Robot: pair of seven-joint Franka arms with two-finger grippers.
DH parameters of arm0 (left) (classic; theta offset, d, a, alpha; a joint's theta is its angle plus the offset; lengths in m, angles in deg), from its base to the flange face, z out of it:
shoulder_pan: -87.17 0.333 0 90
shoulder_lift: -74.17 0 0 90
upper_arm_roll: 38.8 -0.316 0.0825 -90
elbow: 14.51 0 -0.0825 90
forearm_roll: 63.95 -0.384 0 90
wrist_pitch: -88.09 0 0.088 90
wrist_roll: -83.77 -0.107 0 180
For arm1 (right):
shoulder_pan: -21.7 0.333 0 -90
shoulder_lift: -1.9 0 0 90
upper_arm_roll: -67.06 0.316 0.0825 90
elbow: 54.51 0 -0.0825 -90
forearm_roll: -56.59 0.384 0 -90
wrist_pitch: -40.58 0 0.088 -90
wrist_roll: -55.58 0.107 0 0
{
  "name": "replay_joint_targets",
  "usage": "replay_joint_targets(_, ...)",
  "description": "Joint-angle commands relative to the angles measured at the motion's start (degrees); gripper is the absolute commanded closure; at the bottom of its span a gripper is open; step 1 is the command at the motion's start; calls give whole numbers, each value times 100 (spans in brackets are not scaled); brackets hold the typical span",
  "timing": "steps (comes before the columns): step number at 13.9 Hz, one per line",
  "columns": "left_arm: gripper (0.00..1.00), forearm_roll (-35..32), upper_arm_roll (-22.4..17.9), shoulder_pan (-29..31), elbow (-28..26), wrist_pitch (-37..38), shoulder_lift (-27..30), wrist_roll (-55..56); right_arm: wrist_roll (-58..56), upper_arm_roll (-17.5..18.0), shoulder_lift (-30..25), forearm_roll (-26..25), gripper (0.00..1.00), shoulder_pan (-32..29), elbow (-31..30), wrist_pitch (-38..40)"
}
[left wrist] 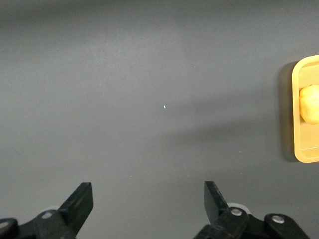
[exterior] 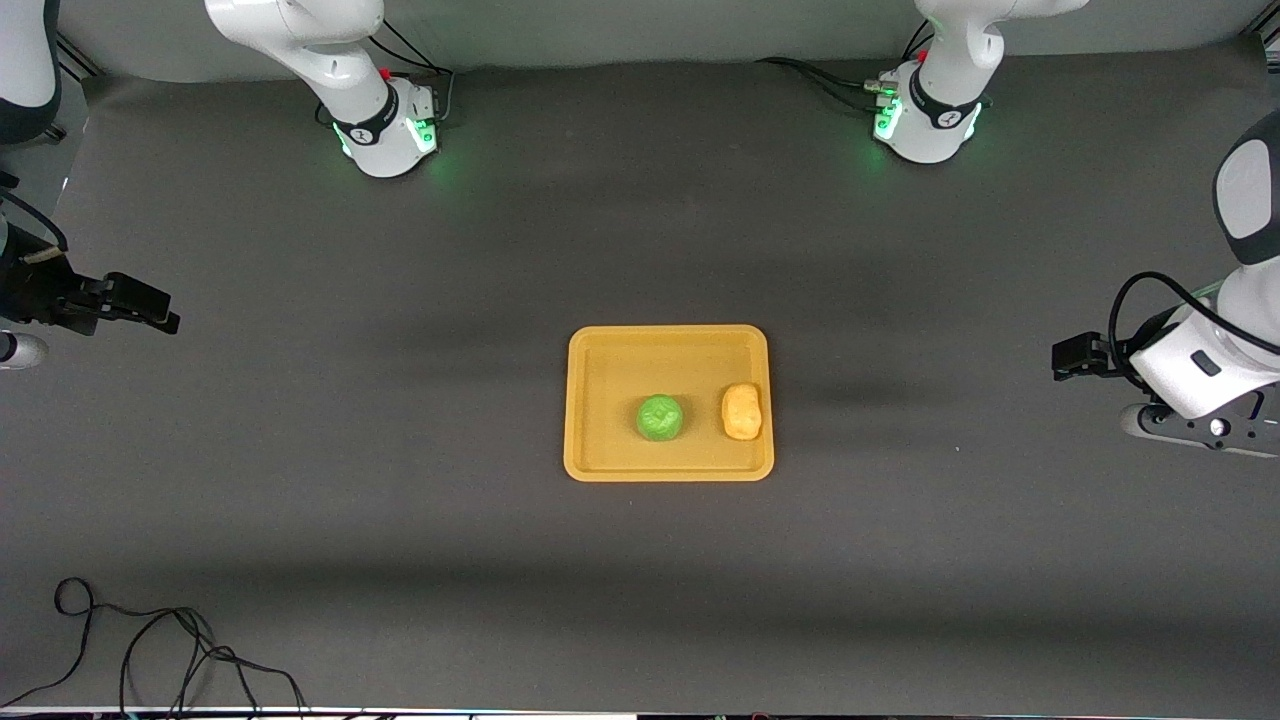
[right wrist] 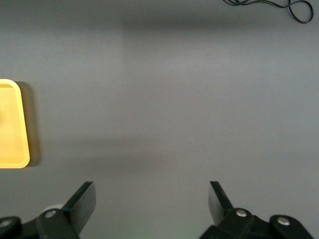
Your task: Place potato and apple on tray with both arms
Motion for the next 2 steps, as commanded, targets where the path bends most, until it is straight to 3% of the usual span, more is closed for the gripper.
replay_joint_targets(1, 1, 29, -4, 8, -108, -87, 115, -63, -64, -6, -34, -62, 0, 11, 30, 0)
replay_joint_targets(2, 1, 29, -4, 8, -99, -87, 115, -72, -38, -6, -34, -62, 0, 11, 30, 0)
